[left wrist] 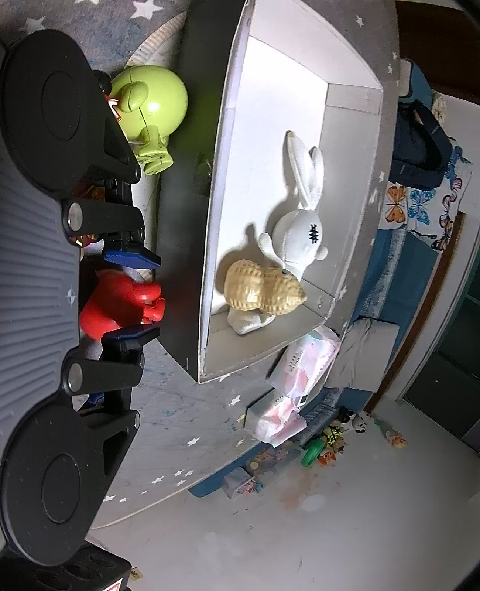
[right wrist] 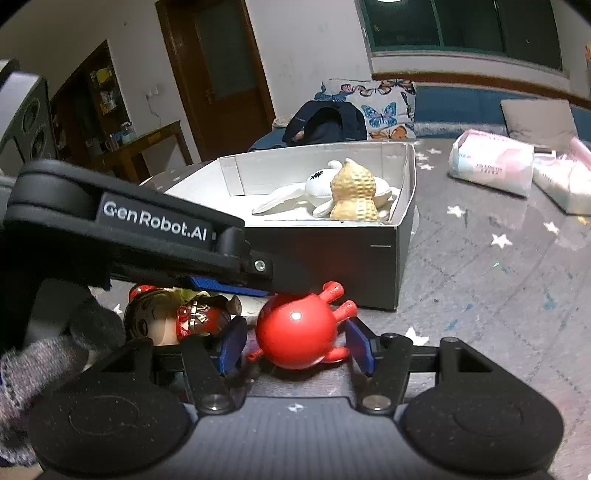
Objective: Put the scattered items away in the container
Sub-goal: 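Grasp the red round toy with the left tool, then carry the red toy into the white box and open the left tool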
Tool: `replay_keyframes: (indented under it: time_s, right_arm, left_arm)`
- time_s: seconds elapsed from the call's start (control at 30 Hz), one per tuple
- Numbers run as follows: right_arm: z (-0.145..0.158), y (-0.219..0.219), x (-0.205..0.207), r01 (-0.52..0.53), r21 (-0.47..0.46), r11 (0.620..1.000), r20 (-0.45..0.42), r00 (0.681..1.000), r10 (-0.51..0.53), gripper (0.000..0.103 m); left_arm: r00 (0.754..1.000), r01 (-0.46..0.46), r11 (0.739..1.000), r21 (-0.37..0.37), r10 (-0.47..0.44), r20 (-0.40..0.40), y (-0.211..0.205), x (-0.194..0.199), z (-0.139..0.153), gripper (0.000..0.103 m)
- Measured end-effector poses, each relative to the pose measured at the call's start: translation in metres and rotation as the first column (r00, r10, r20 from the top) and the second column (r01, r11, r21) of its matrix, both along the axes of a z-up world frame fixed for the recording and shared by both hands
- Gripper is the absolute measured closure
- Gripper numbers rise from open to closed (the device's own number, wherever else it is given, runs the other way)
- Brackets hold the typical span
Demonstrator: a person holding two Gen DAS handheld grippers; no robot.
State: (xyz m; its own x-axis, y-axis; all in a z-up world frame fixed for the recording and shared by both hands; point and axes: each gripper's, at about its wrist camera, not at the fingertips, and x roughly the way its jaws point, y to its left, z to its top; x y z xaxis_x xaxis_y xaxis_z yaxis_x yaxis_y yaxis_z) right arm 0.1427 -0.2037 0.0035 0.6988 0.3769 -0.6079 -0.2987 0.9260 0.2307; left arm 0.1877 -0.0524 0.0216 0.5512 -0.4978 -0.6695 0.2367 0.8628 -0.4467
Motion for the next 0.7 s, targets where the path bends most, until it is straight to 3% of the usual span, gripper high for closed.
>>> replay_keyframes:
  time_s: [0.33, 0.7]
  right_arm:
    - [-0.005, -0.002, 0.006, 0.014, 0.046, 0.999, -0.041, 0.999, -0.013, 0.05]
    - [0.007, -0.003, -0.009, 0.01, 0.005, 1.0, 0.006, 1.0, -0.01, 0.054]
  left_arm:
    - [1.0, 0.008, 1.0, -0.019, -0.009, -0.028, -0.002, 0.003, -0.005, 0.067]
    - [0.999, 0.029, 0.998, -0.061, -0.03, -0.015, -0.004, -0.006, 0.004, 0.068]
